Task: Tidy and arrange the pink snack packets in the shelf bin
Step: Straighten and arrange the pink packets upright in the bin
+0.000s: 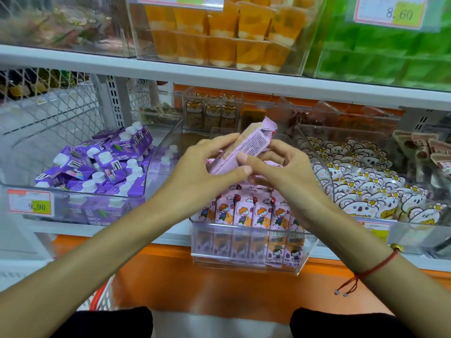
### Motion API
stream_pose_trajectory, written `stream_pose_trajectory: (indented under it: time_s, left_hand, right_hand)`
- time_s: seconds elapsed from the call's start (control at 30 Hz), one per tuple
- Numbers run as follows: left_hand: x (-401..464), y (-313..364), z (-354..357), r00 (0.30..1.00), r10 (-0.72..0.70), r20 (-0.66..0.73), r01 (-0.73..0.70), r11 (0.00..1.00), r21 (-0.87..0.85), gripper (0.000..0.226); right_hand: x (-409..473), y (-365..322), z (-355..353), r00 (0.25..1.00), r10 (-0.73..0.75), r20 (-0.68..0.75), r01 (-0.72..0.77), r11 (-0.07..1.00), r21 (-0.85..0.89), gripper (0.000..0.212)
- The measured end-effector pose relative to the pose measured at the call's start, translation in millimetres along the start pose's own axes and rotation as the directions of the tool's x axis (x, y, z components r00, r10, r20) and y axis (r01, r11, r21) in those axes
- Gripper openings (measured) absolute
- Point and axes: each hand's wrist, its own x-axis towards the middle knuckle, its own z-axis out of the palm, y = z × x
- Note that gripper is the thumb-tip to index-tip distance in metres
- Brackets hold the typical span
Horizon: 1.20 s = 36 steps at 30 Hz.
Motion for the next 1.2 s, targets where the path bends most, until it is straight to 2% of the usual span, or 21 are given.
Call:
stream_pose_trajectory:
  time_s: [0.17,0.3,0.4,0.5,0.57,0.67,0.73,0.87,0.97,1.07,1.2]
  left_hand:
    - [1,1,-8,0.998,0.060,0.028,-0.060,0.998,0.005,0.053]
    - [0,-4,-5,1.000,-0.007,-0.013,0.005,0.990,-0.143,0.042]
    - [1,-4,-1,0.999,-0.039,-0.008,0.036,0.977,-0.211,0.032]
    - [1,-1,0,0.998,-0.022,-0.061,0.011,0.984,-0.178,0.028]
    - [0,3,0,0.989,0.023,-0.144,-0.048,0.983,-0.175,0.040]
    - [1,4,-3,0.959,0.070,-0.276,-0.123,0.975,-0.183,0.040]
    - [5,3,-8,0.943,0.106,-0.316,-0.169,0.969,-0.178,0.036]
    - [9,-4,-23,0.916,0.154,-0.371,-0.223,0.963,-0.152,0.035]
    - [9,-12,-27,0.929,0.169,-0.330,-0.213,0.972,-0.103,0.037]
    - [8,-20,-25,0.952,0.189,-0.242,-0.207,0.977,-0.048,0.032]
    - [5,-27,-20,0.979,0.175,-0.105,-0.171,0.984,0.041,0.030]
  right_hand:
    - [3,-2,-4,1.000,0.002,0.010,-0.003,0.996,0.093,0.030]
    - [3,3,-1,0.993,-0.033,0.109,0.023,0.995,0.095,0.028]
    - [0,7,6,0.986,-0.158,0.055,0.159,0.987,-0.012,0.027]
    - [-1,9,10,0.953,-0.302,-0.010,0.298,0.946,-0.130,0.031]
    - [-1,9,14,0.919,-0.394,-0.017,0.384,0.904,-0.189,0.033]
    - [0,9,18,0.877,-0.480,0.001,0.459,0.838,-0.295,0.035]
    - [4,11,16,0.894,-0.449,0.006,0.427,0.845,-0.321,0.035]
    - [12,23,11,0.961,-0.274,0.035,0.262,0.866,-0.425,0.034]
    - [15,31,14,0.969,-0.229,0.097,0.244,0.796,-0.554,0.039]
    - [17,32,19,0.971,-0.196,0.136,0.238,0.801,-0.549,0.047]
    - [19,27,27,0.943,-0.261,0.207,0.328,0.835,-0.442,0.024]
